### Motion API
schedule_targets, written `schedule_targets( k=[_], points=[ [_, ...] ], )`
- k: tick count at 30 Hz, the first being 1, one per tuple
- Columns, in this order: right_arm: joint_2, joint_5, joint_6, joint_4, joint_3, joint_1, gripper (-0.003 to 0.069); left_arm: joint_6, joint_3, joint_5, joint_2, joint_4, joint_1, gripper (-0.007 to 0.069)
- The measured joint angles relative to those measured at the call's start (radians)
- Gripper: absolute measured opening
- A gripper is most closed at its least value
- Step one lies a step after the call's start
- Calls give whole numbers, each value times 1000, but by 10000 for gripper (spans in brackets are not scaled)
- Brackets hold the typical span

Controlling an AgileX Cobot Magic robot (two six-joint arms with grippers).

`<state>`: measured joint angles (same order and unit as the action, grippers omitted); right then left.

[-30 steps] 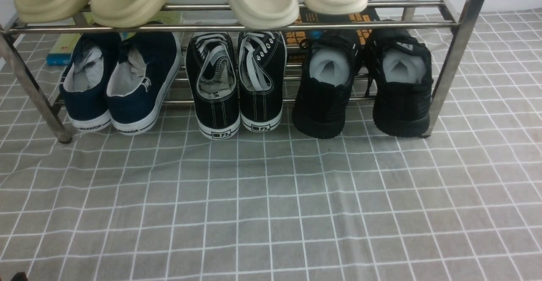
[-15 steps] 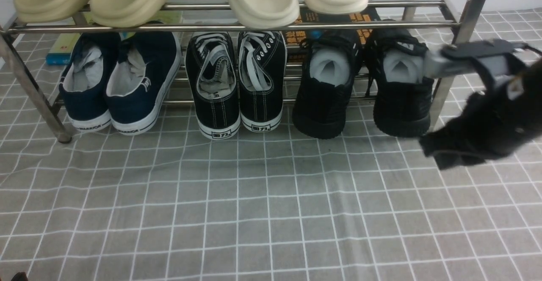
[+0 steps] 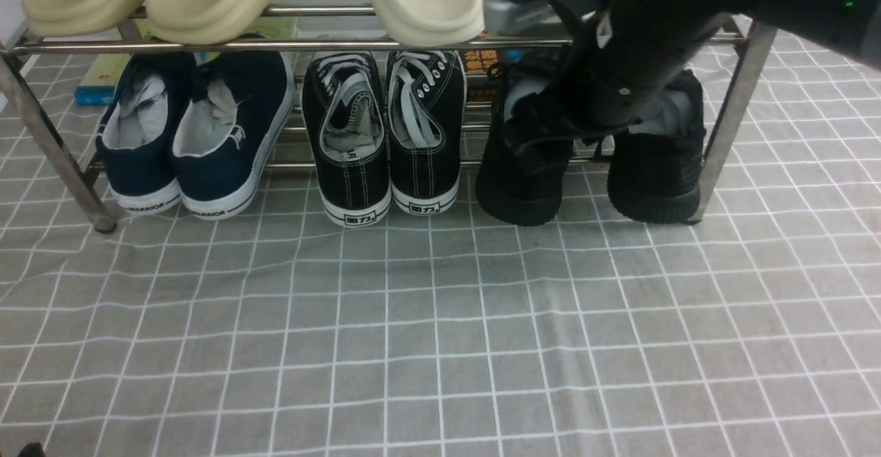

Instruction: Take the shoes off the shelf with your hand from the grey coffee tablecloth.

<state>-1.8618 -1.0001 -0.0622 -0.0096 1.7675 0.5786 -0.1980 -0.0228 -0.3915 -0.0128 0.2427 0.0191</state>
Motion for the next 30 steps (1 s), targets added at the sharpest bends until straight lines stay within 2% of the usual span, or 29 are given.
schedule_targets(
  k=[9, 14, 19, 22, 25, 30],
  points=[
    [-118, 149, 19, -33, 66, 5, 573, 0, 0, 0, 0, 0, 0, 240],
    [-176, 188, 20, -43, 66, 5, 525, 0, 0, 0, 0, 0, 0, 240],
    [-210, 191, 22, -58, 68, 5, 344, 0, 0, 0, 0, 0, 0, 240],
    [-211, 147, 31, -56, 77, 5, 79, 0, 0, 0, 0, 0, 0, 240],
    [-195, 65, 36, -48, 85, 7, 13, 0, 0, 0, 0, 0, 0, 240],
    [-96, -127, 42, -39, 85, 47, 13, 0, 0, 0, 0, 0, 0, 240]
  ],
)
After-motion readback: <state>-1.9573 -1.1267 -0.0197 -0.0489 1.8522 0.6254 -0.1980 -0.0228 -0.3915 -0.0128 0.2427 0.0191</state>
